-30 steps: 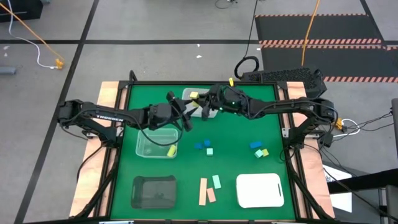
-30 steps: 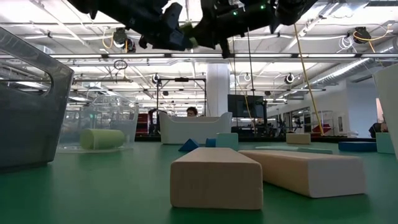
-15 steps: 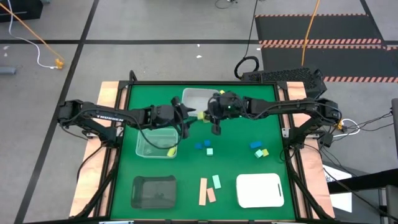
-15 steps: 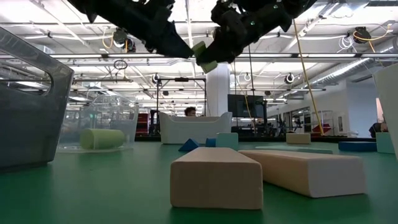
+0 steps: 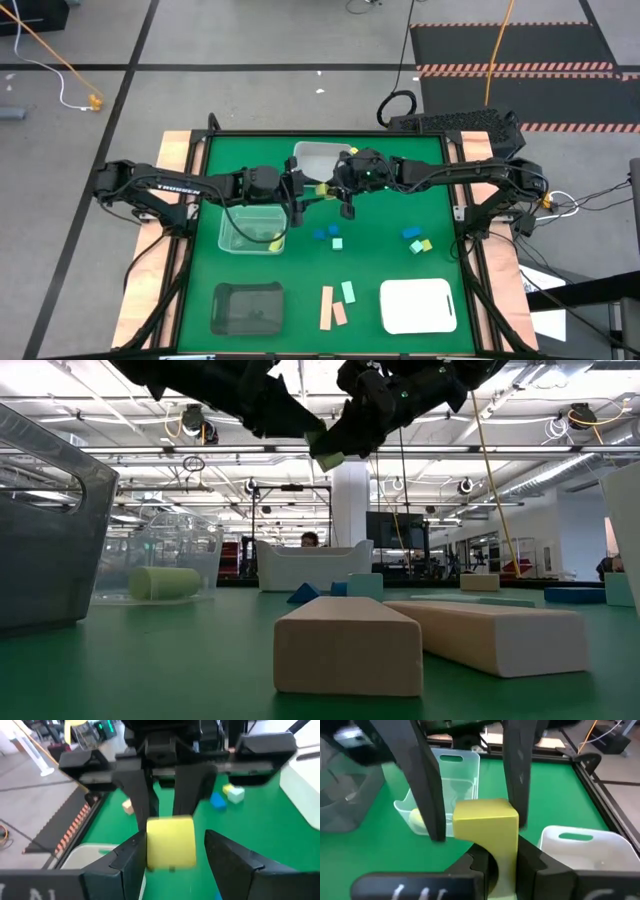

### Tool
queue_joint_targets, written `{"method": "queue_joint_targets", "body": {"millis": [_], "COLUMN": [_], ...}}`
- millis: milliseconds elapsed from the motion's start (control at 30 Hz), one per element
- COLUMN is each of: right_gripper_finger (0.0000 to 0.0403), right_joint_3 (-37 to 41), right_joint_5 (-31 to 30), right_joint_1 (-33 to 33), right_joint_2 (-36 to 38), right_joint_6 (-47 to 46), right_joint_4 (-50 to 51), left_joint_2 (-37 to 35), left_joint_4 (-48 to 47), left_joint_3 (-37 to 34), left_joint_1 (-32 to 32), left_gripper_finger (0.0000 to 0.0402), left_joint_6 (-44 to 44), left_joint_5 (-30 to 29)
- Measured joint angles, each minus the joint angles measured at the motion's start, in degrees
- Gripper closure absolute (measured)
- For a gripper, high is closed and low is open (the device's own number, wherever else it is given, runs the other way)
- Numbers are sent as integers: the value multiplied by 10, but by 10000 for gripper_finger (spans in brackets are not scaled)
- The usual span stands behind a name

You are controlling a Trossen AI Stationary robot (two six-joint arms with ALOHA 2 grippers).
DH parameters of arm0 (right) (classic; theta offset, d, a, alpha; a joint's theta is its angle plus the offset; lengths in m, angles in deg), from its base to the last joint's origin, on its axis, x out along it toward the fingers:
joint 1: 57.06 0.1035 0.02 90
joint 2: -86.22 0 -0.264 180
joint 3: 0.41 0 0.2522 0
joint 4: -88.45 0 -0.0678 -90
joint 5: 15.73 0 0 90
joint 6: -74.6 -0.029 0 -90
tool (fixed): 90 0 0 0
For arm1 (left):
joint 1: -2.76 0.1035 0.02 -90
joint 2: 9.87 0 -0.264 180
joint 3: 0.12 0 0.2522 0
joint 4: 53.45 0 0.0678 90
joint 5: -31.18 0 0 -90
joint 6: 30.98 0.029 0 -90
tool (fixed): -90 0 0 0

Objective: Sort & place blocks by color
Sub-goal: Put the top yellow bridge block into the transparent bin

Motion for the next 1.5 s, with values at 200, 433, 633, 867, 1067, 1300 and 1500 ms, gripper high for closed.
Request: {"method": "queue_joint_targets", "body": {"millis": [200, 433, 633, 867, 1067, 1300, 1500], "right_gripper_finger": [366, 365, 341, 273, 224, 214, 217], "right_joint_3": [1, 1, 1, 0, 0, 0, 0], "right_joint_5": [-2, -1, 0, -2, -2, -3, -111], "right_joint_1": [7, 8, 8, 8, 6, -17, -52], "right_joint_2": [0, 0, 0, 5, 45, 130, 173], "right_joint_6": [0, 2, 2, 0, -8, -63, -106], "right_joint_4": [8, 17, 16, 45, 121, 265, 390], "left_joint_2": [29, 32, 32, 33, 33, 33, 33], "left_joint_4": [39, 46, 42, 31, 30, 15, -50], "left_joint_3": [0, 0, 0, 0, 0, 0, 0], "left_joint_1": [1, 1, 1, 0, 5, 38, 46], "left_gripper_finger": [211, 265, 266, 266, 264, 262, 265], "left_joint_6": [-34, -51, -72, -79, -81, -147, -247], "left_joint_5": [15, 24, 27, 34, 3, -38, 20]}}
